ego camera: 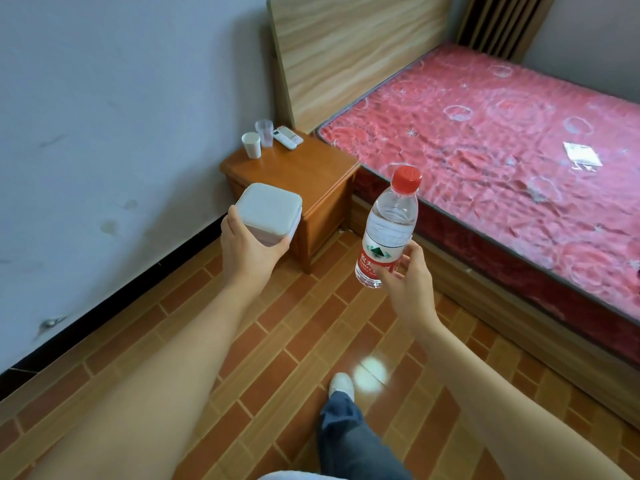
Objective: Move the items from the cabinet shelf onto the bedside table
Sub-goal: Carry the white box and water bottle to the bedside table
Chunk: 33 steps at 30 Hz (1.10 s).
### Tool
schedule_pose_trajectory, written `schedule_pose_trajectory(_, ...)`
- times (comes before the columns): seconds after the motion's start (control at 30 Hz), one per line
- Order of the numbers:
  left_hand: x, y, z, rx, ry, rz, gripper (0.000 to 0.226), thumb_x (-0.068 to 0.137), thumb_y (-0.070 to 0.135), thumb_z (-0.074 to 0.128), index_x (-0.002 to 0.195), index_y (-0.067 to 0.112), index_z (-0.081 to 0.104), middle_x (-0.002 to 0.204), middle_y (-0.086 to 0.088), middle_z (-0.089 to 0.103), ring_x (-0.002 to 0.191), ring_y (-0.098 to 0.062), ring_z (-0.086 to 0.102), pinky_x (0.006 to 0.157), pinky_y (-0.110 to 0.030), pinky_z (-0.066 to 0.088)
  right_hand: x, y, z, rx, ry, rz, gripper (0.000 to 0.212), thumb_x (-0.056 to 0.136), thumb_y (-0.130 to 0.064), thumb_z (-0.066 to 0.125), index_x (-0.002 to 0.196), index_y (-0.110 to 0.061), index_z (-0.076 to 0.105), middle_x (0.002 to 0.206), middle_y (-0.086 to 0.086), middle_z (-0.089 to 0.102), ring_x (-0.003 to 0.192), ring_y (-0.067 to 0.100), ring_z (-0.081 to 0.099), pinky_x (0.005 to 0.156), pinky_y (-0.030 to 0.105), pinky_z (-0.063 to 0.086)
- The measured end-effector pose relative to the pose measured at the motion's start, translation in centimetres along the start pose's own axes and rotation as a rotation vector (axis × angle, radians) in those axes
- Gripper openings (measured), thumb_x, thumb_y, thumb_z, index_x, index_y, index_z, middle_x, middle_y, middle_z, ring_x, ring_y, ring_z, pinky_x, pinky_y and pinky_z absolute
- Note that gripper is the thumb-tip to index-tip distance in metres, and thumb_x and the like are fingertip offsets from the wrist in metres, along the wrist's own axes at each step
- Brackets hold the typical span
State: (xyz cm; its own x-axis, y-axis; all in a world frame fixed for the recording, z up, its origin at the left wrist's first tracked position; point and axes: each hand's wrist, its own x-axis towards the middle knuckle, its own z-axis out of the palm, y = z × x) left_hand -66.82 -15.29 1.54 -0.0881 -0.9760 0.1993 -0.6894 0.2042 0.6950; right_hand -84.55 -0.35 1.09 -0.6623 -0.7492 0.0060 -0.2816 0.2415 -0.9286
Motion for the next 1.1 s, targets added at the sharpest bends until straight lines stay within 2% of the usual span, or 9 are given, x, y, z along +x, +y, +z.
schedule_pose_trajectory(0.17,5.9,2.9,4.5,-0.025,0.027,0.022,0.103,0.066,0.041,0.079,0.141,0.006,0.018,0.136,-0.013,0.035,0.126,-0.024,0.036,0.099,-0.031,0.04,8.4,0.3,-0.8,-0.009,-0.018,-0.01,0.055,0.08,-0.014,0.069,0.127,-0.017,0.041,0.117,-0.003,0.056,0.105,0.009,0.056,0.092,0.035,0.05)
schedule_pose_trajectory(0.27,9.1,3.7,7.0,-0.027,0.03,0.023,0.103,0.065,0.042,0.08,0.14,0.007,0.019,0.135,-0.013,0.036,0.125,-0.023,0.038,0.1,-0.036,0.044,12.9,0.3,-1.4,-0.028,-0.018,-0.026,0.054,0.08,-0.014,0.069,0.126,-0.018,0.042,0.116,-0.006,0.055,0.105,0.006,0.054,0.092,0.036,0.05)
schedule_pose_trajectory(0.37,12.1,4.4,9.4,-0.022,0.024,0.022,0.103,0.064,0.041,0.08,0.14,0.007,0.019,0.133,-0.013,0.037,0.123,-0.024,0.039,0.098,-0.039,0.047,16.9,0.5,-1.5,-0.033,-0.019,-0.008,0.055,0.08,-0.013,0.069,0.127,-0.018,0.042,0.12,-0.003,0.057,0.108,0.01,0.055,0.093,0.037,0.05)
schedule_pose_trajectory(0.53,17.4,5.4,12.8,-0.016,0.034,0.046,0.102,0.064,0.041,0.08,0.139,0.006,0.021,0.133,-0.014,0.037,0.123,-0.024,0.04,0.097,-0.039,0.048,22.7,0.2,-0.7,-0.039,-0.011,0.006,0.056,0.081,-0.011,0.068,0.129,-0.015,0.041,0.117,-0.007,0.052,0.106,0.004,0.049,0.094,0.03,0.047)
schedule_pose_trajectory(0.6,19.8,5.7,14.1,-0.007,0.045,0.059,0.101,0.065,0.042,0.08,0.139,0.007,0.021,0.133,-0.014,0.037,0.124,-0.023,0.04,0.097,-0.037,0.047,25.1,0.2,0.0,-0.044,-0.01,0.017,0.056,0.081,-0.011,0.068,0.13,-0.015,0.041,0.117,-0.008,0.052,0.106,0.003,0.049,0.094,0.028,0.046)
schedule_pose_trajectory(0.83,30.2,5.8,18.7,-0.041,0.065,0.101,0.1,0.064,0.039,0.081,0.138,0.001,0.027,0.133,-0.017,0.042,0.124,-0.024,0.04,0.097,-0.034,0.043,35.4,-0.6,4.1,-0.045,0.002,0.017,0.052,0.08,-0.014,0.07,0.125,-0.018,0.043,0.113,-0.012,0.052,0.102,0.002,0.051,0.094,0.036,0.048)
schedule_pose_trajectory(0.93,34.7,5.5,20.5,-0.047,0.043,0.098,0.102,0.064,0.042,0.08,0.14,0.004,0.024,0.132,-0.016,0.042,0.123,-0.022,0.042,0.095,-0.033,0.046,40.0,-1.2,6.0,-0.041,-0.009,0.037,0.057,0.08,-0.016,0.07,0.128,-0.017,0.041,0.115,-0.011,0.051,0.107,0.009,0.054,0.095,0.036,0.048)
schedule_pose_trajectory(1.1,40.2,6.1,22.6,-0.089,0.016,0.051,0.096,0.065,0.039,0.08,0.138,0.01,0.024,0.131,-0.011,0.039,0.121,-0.015,0.04,0.086,-0.019,0.042,46.4,-1.8,8.5,-0.057,-0.02,0.038,0.055,0.08,-0.014,0.07,0.128,-0.015,0.042,0.114,-0.013,0.049,0.104,0.003,0.048,0.092,0.028,0.045)
